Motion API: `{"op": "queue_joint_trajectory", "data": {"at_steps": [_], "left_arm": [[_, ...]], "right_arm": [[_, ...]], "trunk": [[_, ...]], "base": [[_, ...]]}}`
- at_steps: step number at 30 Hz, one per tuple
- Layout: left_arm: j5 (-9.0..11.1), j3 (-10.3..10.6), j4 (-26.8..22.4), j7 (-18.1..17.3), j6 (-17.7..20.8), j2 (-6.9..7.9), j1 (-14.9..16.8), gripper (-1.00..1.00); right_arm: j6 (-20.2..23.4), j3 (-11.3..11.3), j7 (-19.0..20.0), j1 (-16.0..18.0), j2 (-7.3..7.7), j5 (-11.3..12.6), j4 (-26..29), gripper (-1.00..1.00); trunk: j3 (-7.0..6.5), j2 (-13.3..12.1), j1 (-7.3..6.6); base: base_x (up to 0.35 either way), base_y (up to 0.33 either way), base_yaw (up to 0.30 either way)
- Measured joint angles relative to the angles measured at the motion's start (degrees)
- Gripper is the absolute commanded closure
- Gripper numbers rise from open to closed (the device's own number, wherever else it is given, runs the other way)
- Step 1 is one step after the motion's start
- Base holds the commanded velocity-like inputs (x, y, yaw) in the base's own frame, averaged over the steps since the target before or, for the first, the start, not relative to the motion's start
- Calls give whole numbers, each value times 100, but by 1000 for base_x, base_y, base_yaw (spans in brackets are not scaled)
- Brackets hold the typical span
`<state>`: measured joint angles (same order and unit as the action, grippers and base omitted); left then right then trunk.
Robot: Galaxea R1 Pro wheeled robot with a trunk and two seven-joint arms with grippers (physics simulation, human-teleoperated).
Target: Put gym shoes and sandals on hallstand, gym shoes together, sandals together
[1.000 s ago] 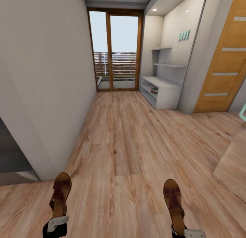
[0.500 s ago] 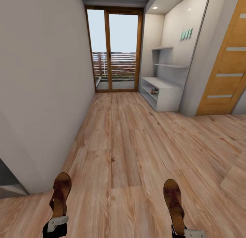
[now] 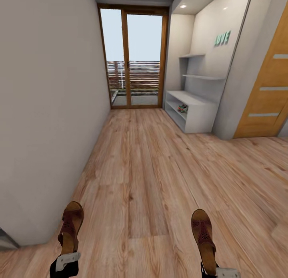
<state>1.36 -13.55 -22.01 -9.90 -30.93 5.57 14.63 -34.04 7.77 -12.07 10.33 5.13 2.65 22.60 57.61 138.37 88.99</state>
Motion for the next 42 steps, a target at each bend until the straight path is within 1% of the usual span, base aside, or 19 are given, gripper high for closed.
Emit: {"op": "queue_joint_trajectory", "data": {"at_steps": [42], "left_arm": [[0, 0, 0, 0, 0, 0, 0, 100]], "right_arm": [[0, 0, -8, 0, 0, 0, 0, 100]], "trunk": [[0, 0, 0]], "base": [[339, 0, 10]]}}
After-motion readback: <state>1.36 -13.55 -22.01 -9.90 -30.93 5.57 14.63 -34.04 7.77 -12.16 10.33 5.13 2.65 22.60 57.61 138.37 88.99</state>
